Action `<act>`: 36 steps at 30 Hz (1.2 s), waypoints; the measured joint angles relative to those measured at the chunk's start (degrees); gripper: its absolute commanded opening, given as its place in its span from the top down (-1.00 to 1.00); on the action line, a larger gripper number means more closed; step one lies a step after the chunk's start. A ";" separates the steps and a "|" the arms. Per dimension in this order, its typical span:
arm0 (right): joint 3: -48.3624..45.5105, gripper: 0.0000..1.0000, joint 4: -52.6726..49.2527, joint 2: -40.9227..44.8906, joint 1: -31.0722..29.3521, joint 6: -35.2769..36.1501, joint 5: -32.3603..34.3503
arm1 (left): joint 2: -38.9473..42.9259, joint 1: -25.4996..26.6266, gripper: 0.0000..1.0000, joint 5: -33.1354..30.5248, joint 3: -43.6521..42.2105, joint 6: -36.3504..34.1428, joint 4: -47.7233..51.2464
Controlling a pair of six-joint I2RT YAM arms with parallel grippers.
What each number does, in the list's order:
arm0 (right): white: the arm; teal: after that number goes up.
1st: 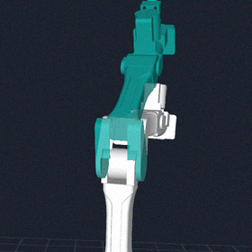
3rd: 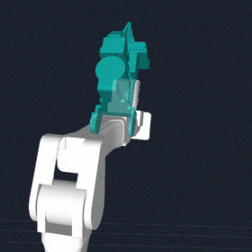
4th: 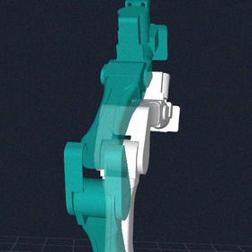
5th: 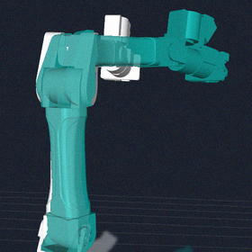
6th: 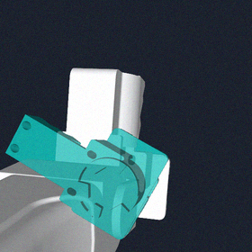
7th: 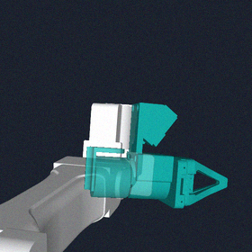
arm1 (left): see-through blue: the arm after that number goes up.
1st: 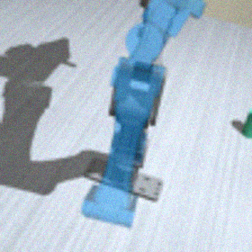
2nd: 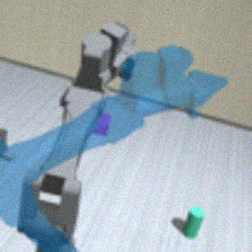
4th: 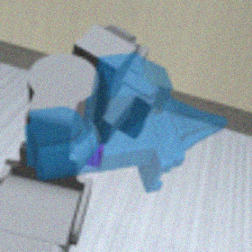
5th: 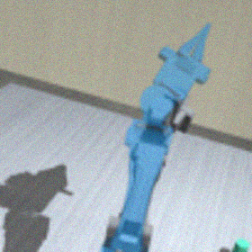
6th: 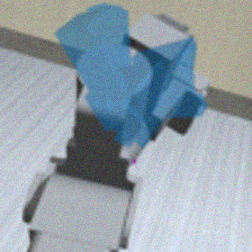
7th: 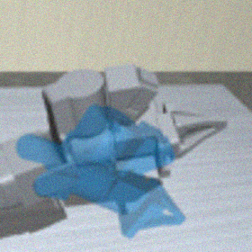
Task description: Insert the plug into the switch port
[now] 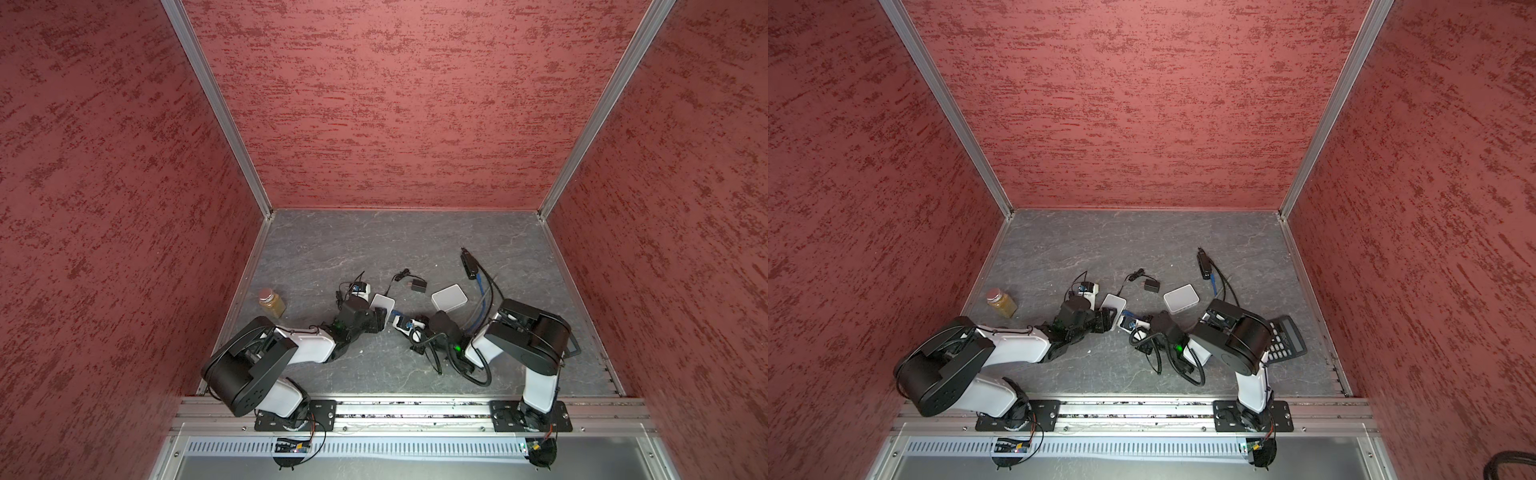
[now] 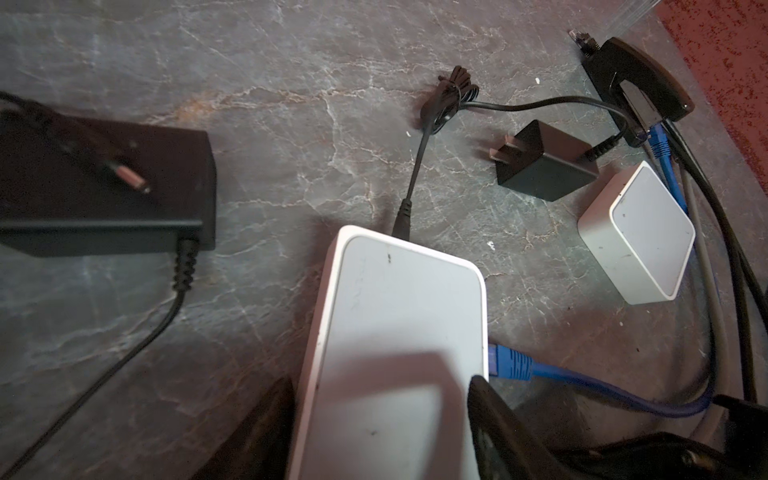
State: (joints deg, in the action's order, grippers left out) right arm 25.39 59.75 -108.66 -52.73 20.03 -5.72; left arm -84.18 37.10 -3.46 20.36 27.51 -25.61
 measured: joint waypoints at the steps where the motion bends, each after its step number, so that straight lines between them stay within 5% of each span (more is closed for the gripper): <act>1: -0.20 1.00 0.42 -0.02 0.00 -0.11 0.09 | 0.00 0.09 -0.33 -0.02 0.00 0.11 0.00; 36: -4.96 1.00 16.70 -4.42 -1.27 -2.36 3.26 | 0.00 1.75 -0.29 -0.48 0.00 4.55 -0.33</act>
State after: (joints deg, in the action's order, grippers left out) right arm 20.43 76.44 -113.08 -54.00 17.67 -2.46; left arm -84.18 38.85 -3.95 20.36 32.05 -25.93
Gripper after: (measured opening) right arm 0.122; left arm 0.647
